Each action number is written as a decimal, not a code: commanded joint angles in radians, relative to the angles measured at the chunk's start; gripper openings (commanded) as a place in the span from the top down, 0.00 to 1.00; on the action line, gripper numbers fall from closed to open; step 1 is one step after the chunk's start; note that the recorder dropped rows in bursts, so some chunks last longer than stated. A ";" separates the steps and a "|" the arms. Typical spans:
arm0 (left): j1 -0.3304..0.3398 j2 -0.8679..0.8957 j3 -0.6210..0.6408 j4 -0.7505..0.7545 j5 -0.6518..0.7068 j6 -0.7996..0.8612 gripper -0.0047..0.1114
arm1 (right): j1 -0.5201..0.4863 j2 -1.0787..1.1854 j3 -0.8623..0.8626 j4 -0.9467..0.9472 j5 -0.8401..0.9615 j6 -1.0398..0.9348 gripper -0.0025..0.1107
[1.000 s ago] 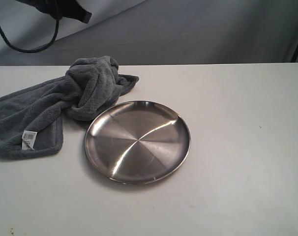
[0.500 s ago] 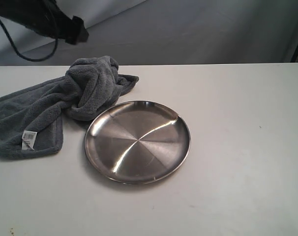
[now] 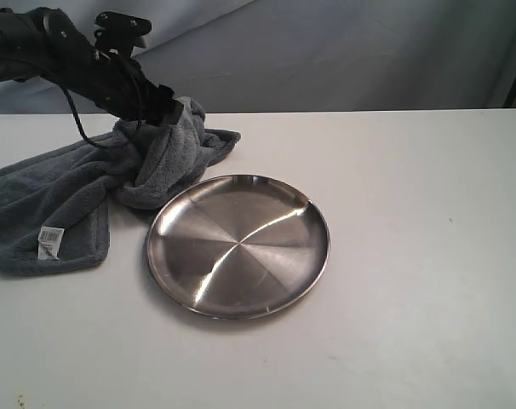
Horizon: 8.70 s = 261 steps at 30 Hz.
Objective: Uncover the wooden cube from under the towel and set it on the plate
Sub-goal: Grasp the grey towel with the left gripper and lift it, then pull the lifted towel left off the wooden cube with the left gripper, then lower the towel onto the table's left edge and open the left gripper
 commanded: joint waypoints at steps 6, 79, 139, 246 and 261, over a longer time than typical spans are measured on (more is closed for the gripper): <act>-0.007 0.048 -0.005 -0.016 -0.058 0.003 0.62 | 0.001 -0.005 0.003 -0.001 -0.002 -0.011 0.98; -0.007 -0.599 -0.005 0.292 0.082 -0.139 0.96 | 0.001 -0.005 0.003 -0.001 -0.002 -0.011 0.98; -0.007 -1.317 0.557 0.614 0.100 -0.690 0.96 | 0.001 -0.005 0.003 -0.001 -0.002 -0.011 0.98; 0.018 -0.524 1.158 0.477 -0.732 -0.758 0.39 | 0.001 -0.005 0.003 -0.001 -0.002 -0.011 0.98; 0.129 -0.659 1.160 0.508 -0.686 -0.768 0.39 | 0.001 -0.005 0.003 -0.001 -0.002 -0.011 0.98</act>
